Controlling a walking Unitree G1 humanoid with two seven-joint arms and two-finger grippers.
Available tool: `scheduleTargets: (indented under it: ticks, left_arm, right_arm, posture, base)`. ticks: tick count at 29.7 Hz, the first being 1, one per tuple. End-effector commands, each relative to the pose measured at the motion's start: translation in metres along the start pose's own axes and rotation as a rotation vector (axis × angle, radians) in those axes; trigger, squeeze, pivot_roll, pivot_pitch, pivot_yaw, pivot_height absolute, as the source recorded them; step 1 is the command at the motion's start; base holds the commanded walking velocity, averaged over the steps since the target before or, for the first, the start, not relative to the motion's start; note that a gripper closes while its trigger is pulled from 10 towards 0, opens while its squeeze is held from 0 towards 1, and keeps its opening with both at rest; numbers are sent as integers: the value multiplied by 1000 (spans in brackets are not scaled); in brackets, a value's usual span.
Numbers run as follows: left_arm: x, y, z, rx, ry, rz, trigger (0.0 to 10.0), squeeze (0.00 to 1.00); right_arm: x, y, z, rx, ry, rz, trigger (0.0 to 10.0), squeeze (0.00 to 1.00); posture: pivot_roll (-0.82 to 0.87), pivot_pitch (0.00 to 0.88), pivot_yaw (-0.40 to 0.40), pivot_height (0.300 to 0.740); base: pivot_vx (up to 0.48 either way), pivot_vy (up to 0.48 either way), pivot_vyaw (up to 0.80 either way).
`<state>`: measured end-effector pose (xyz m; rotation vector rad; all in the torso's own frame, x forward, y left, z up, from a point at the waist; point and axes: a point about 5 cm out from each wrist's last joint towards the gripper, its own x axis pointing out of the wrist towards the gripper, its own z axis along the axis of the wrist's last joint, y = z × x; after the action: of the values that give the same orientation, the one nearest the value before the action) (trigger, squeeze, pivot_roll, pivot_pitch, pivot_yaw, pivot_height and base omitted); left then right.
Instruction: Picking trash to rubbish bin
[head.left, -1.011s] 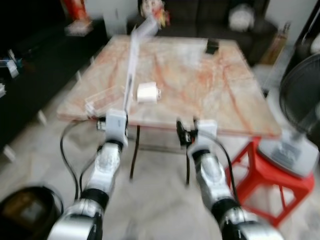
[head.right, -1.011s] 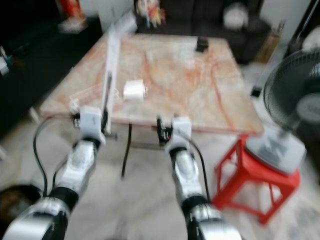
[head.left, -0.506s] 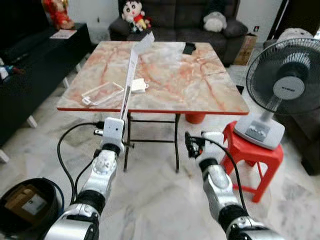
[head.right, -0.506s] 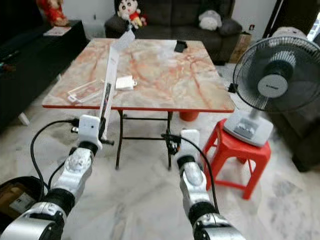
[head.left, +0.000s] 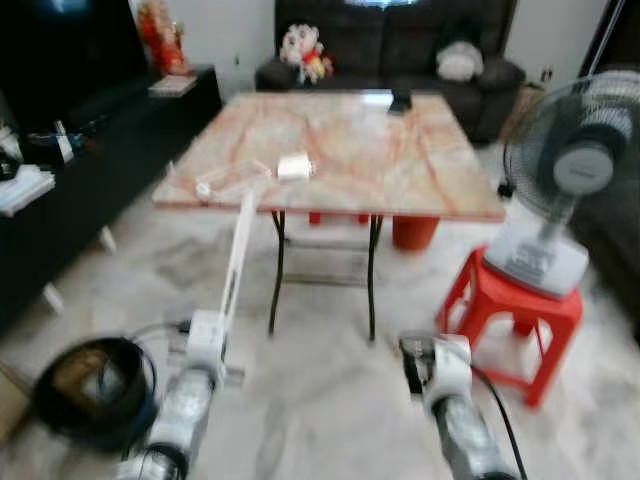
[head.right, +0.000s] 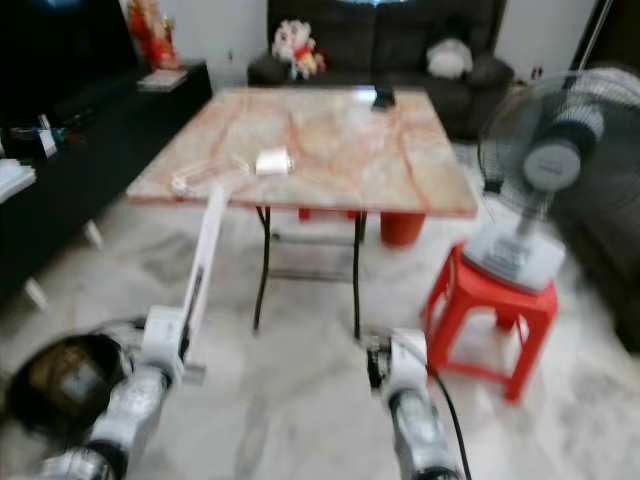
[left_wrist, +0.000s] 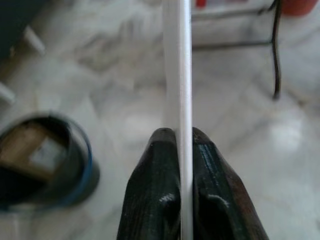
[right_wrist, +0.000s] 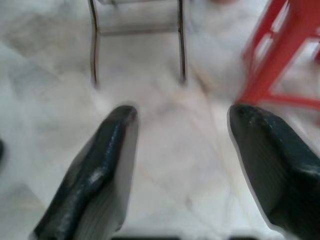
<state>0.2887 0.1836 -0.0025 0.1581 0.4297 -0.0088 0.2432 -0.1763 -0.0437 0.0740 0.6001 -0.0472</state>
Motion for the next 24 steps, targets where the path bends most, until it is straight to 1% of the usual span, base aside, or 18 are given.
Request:
scheduleTargets:
  ticks: [1, 3, 4, 5, 8, 11, 12, 13, 14, 15, 16, 17, 19, 23, 24]
  left_arm:
    - [1, 3, -1, -1, 25, 6, 10000, 0]
    - [1, 3, -2, -2, 31, 6, 10000, 0]
    - [-2, 6, -10, -8, 67, 10, 10000, 0]
    - [-7, 10, -23, -27, 128, 18, 10000, 0]
    - [-14, 13, -40, -57, 204, 26, 10000, 0]
    - [-22, 12, -57, -43, 284, 27, 10000, 0]
    - [-28, 12, -68, -39, 335, 27, 10000, 0]
    - [-28, 12, -68, -39, 335, 27, 10000, 0]
    - [-32, 11, -75, -36, 370, 29, 10000, 0]
    - [-34, 10, -79, -46, 389, 29, 10000, 0]
    - [-36, 9, -81, -60, 396, 30, 10000, 0]
    - [-36, 7, -82, -104, 397, 37, 10000, 0]
    - [-36, 6, -82, -132, 392, 43, 10000, 0]
    - [-36, 7, -82, -131, 397, 41, 10000, 0]
    - [-37, 9, -83, -134, 409, 50, 10000, 0]
  right_arm:
    - [-1, 2, -4, 1, 30, 2, 10000, 0]
    - [-1, 2, -6, 1, 36, 1, 10000, 0]
    - [-3, 1, -12, -1, 61, 1, 10000, 0]
    - [-8, 1, -24, -4, 106, 1, 10000, 0]
    - [-13, -1, -39, -3, 169, -5, 10000, 0]
    - [-21, -2, -56, -5, 252, -11, 10000, 0]
    - [-25, -2, -65, -15, 293, -17, 10000, 0]
    - [-25, -2, -65, -15, 293, -17, 10000, 0]
    - [-28, -3, -71, -23, 328, -19, 10000, 0]
    - [-29, -2, -73, -28, 334, -16, 10000, 0]
    - [-30, -1, -74, -22, 337, -11, 10000, 0]
    - [-30, 0, -75, -15, 336, -6, 10000, 0]
    - [-30, 0, -75, -16, 337, -3, 10000, 0]
    - [-31, 0, -76, -36, 346, 6, 10000, 0]
    - [-31, 0, -76, -53, 345, 11, 10000, 0]
  posture:
    - [8, 1, -16, 740]
    - [8, 1, -16, 740]
    - [11, 5, -17, 740]
    - [11, 5, -17, 740]
    - [11, 6, -18, 740]
    - [16, 5, -21, 740]
    - [16, 5, -21, 740]
    - [16, 5, -21, 740]
    - [16, 5, -21, 740]
    - [16, 5, -21, 740]
    - [16, 5, -21, 740]
    - [10, 7, -18, 740]
    - [10, 7, -18, 740]
    - [11, 11, -20, 740]
    - [10, 9, -20, 740]
  base:
    - [0, 0, 0]
    - [0, 0, 0]
    - [0, 0, 0]
    - [0, 0, 0]
    - [0, 0, 0]
    - [0, 0, 0]
    - [0, 0, 0]
    - [0, 0, 0]
    - [0, 0, 0]
    - [0, 0, 0]
    - [0, 0, 0]
    - [0, 0, 0]
    - [0, 0, 0]
    - [0, 0, 0]
    - [0, 0, 800]
